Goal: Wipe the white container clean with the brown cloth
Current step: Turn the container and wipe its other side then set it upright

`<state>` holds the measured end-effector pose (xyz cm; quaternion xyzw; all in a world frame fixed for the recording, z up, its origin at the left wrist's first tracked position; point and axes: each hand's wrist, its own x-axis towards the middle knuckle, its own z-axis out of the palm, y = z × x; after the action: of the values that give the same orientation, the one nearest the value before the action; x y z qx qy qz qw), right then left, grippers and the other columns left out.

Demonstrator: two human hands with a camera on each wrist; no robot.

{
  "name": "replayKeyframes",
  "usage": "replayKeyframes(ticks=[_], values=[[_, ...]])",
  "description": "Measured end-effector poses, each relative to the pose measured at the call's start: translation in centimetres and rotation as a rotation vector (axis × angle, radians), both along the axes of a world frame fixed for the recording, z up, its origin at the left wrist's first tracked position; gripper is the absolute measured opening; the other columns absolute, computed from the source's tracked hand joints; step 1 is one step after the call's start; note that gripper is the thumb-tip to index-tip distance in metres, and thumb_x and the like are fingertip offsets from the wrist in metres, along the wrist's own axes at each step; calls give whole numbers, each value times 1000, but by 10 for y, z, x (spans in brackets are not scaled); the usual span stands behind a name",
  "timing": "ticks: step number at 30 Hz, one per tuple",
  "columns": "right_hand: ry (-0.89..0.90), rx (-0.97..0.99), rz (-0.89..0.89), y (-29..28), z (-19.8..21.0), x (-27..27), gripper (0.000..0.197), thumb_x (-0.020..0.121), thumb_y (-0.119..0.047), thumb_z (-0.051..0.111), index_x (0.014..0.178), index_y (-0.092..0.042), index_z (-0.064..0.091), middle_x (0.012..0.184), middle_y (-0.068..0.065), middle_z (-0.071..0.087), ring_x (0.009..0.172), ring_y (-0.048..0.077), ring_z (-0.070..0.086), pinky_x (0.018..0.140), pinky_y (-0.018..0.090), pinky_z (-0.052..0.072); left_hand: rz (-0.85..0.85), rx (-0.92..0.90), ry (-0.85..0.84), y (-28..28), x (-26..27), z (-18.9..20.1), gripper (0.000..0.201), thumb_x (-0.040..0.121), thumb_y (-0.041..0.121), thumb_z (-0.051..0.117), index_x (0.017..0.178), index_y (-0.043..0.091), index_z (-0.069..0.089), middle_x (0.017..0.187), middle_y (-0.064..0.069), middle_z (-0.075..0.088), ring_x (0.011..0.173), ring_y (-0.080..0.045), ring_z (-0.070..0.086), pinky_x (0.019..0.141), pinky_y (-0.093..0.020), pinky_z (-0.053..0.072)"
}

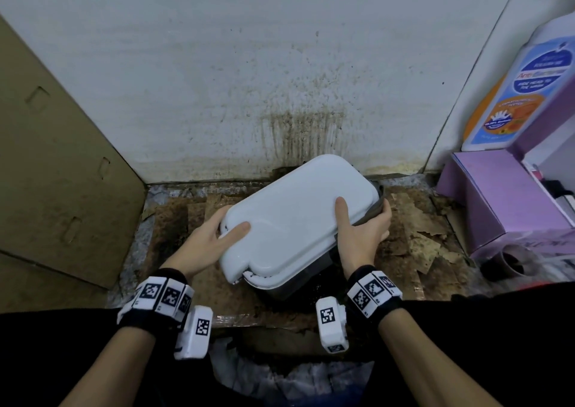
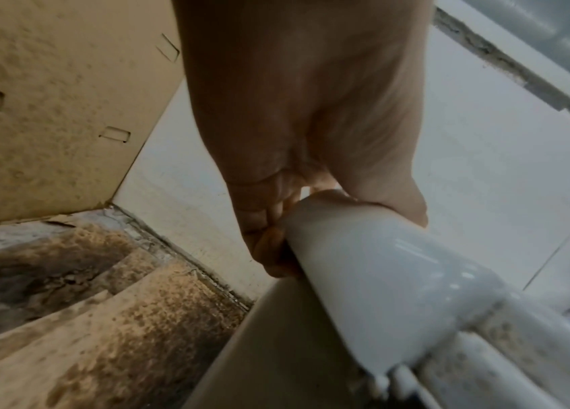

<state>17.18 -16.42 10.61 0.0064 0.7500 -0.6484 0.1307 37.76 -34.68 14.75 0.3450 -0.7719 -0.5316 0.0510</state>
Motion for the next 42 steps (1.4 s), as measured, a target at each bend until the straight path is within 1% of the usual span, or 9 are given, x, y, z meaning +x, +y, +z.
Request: replayKeyframes(ticks=[4,10,14,18,23,25,28,35,42], values=[[32,21,27,-6,3,0,96,87,-46,74,157,-18,15,162,-1,18,150,18,7,102,29,25,35,2,-69,-1,1,-7,91,87,69,57,162,39,16,154,22,35,138,-8,43,110,-37,44],[19,50,73,-14,5,-18,80,95,-50,60,156,-17,19,164,1,18,151,23,6,112,39,26,99,-91,-73,6,0,-14,92,90,73,52,163,35,12,165,10,31,146,-15,38,115,-43,39],[21,73,168,-15,5,-45,74,92,-59,58,150,-21,32,155,2,35,146,27,26,116,49,33,172,-141,-122,13,2,-25,96,86,86,44,161,40,8,166,5,28,151,-25,32,118,-56,34],[3,81,279,-11,11,-67,65,93,-57,61,144,-22,41,142,-2,49,124,18,49,97,37,42,272,-168,-184,34,2,-25,95,95,76,38,163,25,-3,169,-6,12,152,-31,25,119,-53,28],[-12,100,392,-10,18,-84,70,89,-61,64,144,-21,46,145,-2,50,128,19,50,97,34,42,418,-112,-214,52,1,-22,94,96,70,40,157,4,14,154,-18,39,134,-35,46,100,-44,42],[-2,122,440,-8,19,-86,71,89,-60,65,145,-21,46,141,-3,52,125,19,52,95,34,43,425,-73,-222,56,2,-20,75,96,69,40,135,5,31,133,-17,57,114,-33,58,84,-41,45],[43,144,459,-5,19,-85,68,89,-55,67,145,-21,46,136,-5,52,118,16,52,90,31,41,434,-45,-236,58,0,-18,64,95,71,41,116,12,29,119,-17,62,101,-34,62,72,-38,43],[35,102,415,-1,18,-82,67,89,-54,70,144,-23,46,143,-4,51,122,16,50,93,32,41,438,-84,-212,55,5,-23,67,92,76,41,119,15,38,113,-9,63,99,-30,62,83,-44,51],[9,29,266,12,19,-62,64,88,-53,71,140,-24,48,131,-8,51,120,13,49,95,32,41,389,-153,-174,36,3,-16,82,83,87,35,138,26,38,128,-9,61,114,-34,59,96,-51,50]])
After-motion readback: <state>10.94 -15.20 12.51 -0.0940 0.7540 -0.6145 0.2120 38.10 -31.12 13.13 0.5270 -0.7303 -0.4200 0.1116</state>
